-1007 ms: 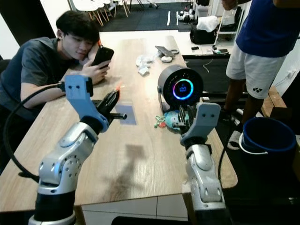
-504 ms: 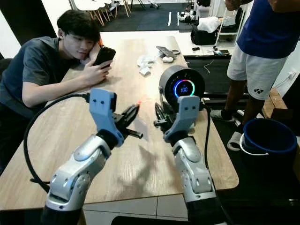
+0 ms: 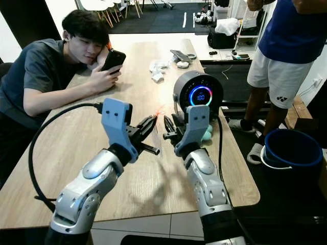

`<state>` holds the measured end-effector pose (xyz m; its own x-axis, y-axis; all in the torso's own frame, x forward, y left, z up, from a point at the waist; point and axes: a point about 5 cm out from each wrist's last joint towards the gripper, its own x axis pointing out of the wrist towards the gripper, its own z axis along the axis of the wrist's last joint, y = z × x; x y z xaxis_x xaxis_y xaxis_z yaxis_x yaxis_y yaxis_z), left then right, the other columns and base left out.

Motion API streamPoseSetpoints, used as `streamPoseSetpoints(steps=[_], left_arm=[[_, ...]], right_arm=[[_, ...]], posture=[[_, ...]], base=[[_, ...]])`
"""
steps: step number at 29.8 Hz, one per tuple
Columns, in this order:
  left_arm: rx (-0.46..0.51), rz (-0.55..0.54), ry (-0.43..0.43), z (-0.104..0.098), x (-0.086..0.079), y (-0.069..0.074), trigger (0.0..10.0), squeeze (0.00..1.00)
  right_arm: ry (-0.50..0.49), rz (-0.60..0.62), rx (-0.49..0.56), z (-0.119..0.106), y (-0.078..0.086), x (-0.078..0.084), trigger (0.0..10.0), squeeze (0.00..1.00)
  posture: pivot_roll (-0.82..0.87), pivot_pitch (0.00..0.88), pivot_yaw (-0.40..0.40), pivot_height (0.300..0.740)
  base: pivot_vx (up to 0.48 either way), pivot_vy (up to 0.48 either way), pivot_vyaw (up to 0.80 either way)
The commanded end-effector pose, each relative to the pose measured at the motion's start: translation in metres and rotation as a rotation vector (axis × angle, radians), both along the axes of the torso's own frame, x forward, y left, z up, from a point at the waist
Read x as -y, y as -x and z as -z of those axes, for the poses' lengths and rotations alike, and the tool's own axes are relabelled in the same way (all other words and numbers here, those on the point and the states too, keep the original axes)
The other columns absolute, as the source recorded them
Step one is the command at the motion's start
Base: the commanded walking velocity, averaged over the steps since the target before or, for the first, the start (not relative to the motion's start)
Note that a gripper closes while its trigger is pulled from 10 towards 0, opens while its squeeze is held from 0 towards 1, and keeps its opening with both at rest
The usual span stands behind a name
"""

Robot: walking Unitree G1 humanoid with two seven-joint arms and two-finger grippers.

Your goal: Hang keys on a hook

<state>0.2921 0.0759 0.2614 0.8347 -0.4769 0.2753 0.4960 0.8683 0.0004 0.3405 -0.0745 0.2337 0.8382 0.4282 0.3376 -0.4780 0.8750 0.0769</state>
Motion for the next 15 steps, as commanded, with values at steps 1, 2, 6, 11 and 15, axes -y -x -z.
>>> streamPoseSetpoints(steps=[1,2,6,11,15], left_arm=[[0.005,-0.015,-0.01,0.003,0.0,0.001,10.0,0.0],[0.005,-0.015,-0.01,0.003,0.0,0.001,10.0,0.0],[-0.002,-0.036,-0.009,0.004,0.003,-0.005,10.0,0.0],[0.005,-0.023,-0.01,0.001,0.01,-0.007,10.0,0.0],[0.005,-0.01,-0.013,0.001,0.013,-0.007,10.0,0.0]], right_arm=[[0.003,-0.031,0.014,-0.004,0.004,-0.006,10.0,0.0],[0.003,-0.031,0.014,-0.004,0.004,-0.006,10.0,0.0],[0.003,-0.027,0.027,-0.004,0.012,-0.003,10.0,0.0],[0.02,-0.031,0.031,0.0,0.027,0.007,10.0,0.0],[0.071,-0.019,0.048,0.001,0.038,0.016,10.0,0.0]], posture=[[0.02,0.208,0.052,0.74],[0.02,0.208,0.052,0.74],[0.01,0.208,0.052,0.74],[0.0,0.214,0.066,0.74],[-0.02,0.219,0.081,0.74]], base=[[0.0,0.0,0.0],[0.0,0.0,0.0],[0.0,0.0,0.0],[0.0,0.0,0.0],[0.0,0.0,0.0]])
